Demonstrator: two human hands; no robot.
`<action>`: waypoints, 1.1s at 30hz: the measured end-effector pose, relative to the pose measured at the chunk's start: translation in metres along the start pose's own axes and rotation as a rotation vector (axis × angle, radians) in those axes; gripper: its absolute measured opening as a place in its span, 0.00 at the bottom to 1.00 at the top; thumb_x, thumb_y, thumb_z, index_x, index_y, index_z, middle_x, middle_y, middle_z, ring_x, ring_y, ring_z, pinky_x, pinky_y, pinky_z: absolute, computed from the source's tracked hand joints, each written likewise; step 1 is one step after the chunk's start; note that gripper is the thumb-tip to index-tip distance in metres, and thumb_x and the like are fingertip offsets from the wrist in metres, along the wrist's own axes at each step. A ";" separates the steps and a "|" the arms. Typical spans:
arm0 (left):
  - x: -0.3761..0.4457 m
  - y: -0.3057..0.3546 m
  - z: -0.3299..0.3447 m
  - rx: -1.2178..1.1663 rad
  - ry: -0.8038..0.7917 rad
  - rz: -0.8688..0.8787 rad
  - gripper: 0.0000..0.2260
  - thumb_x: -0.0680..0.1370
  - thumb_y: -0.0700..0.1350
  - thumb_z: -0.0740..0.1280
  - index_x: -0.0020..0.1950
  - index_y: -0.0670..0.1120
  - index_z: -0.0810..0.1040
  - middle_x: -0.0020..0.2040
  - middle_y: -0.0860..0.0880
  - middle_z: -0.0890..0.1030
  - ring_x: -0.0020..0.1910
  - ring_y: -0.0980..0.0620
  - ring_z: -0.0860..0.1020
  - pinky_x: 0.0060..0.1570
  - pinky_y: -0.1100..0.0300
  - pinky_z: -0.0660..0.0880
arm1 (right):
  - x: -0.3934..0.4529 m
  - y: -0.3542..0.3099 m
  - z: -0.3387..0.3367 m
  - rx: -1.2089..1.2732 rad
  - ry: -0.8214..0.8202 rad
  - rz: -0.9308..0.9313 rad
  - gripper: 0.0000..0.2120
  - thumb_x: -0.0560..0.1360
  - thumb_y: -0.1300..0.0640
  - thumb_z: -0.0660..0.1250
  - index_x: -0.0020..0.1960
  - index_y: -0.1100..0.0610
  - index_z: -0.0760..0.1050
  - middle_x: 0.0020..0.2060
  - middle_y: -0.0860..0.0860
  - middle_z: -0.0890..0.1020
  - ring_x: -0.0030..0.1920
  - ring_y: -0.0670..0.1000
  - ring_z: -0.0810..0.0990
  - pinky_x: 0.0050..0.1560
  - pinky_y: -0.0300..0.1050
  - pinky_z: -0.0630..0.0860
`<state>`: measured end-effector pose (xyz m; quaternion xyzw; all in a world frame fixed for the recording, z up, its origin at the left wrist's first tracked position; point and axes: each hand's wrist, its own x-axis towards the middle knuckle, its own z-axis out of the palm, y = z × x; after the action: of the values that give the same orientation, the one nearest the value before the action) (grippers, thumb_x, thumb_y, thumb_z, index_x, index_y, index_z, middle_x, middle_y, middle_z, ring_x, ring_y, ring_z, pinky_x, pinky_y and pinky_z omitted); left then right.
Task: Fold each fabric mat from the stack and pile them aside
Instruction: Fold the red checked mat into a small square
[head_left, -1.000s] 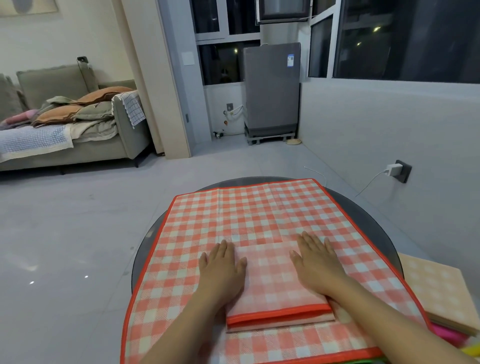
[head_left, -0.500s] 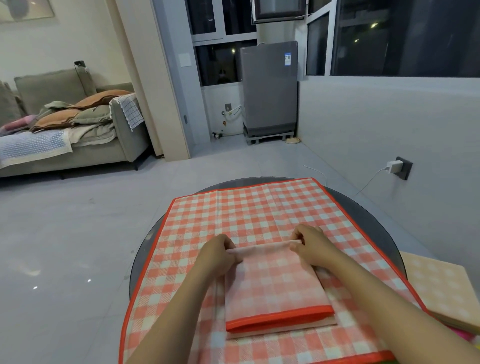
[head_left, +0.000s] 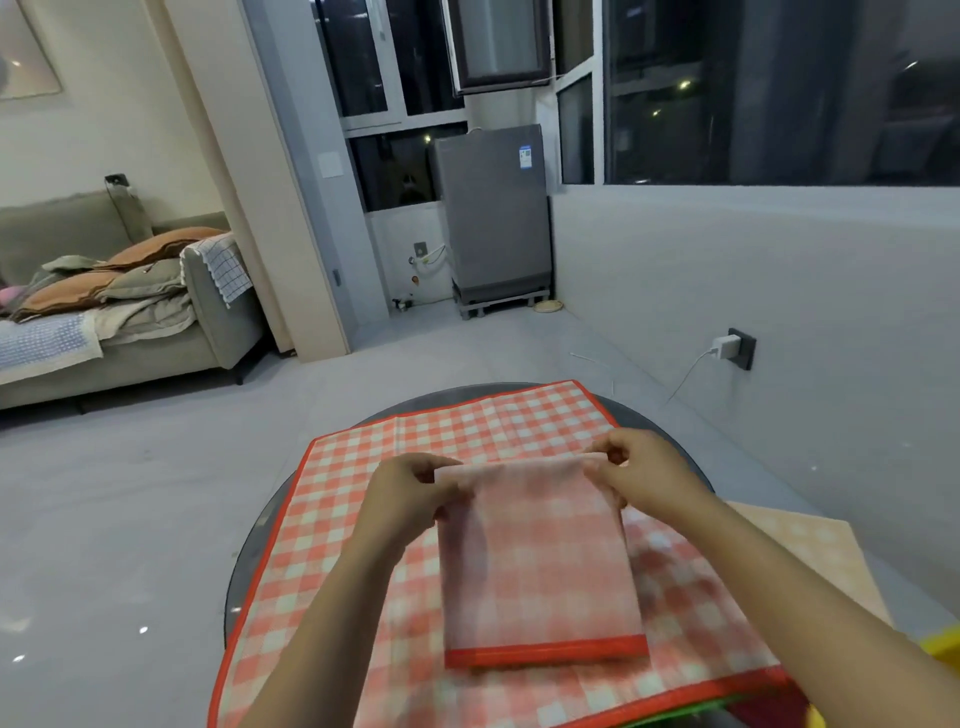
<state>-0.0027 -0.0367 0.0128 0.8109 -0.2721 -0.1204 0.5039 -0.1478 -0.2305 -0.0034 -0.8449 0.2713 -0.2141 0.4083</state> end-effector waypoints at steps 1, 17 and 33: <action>-0.001 0.010 0.004 -0.025 -0.002 0.015 0.06 0.70 0.35 0.72 0.45 0.43 0.84 0.31 0.49 0.80 0.24 0.57 0.74 0.23 0.68 0.68 | -0.004 -0.002 -0.011 0.005 0.030 -0.002 0.03 0.72 0.58 0.66 0.42 0.52 0.79 0.36 0.50 0.82 0.32 0.49 0.79 0.39 0.45 0.77; 0.027 0.142 0.151 -0.345 -0.161 0.146 0.07 0.74 0.47 0.72 0.37 0.46 0.82 0.37 0.44 0.84 0.39 0.47 0.83 0.45 0.56 0.81 | -0.016 0.054 -0.175 0.166 0.377 0.065 0.08 0.78 0.58 0.62 0.46 0.56 0.79 0.41 0.53 0.82 0.39 0.51 0.82 0.44 0.43 0.80; 0.069 0.093 0.366 -0.236 -0.113 -0.186 0.18 0.75 0.40 0.68 0.64 0.37 0.75 0.62 0.41 0.78 0.60 0.43 0.77 0.56 0.56 0.73 | 0.018 0.227 -0.205 0.002 0.482 0.442 0.18 0.72 0.64 0.68 0.62 0.58 0.75 0.63 0.56 0.75 0.65 0.53 0.72 0.60 0.43 0.68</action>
<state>-0.1474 -0.3825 -0.0690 0.7596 -0.2079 -0.2432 0.5663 -0.3185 -0.4771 -0.0657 -0.6900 0.5368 -0.3143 0.3700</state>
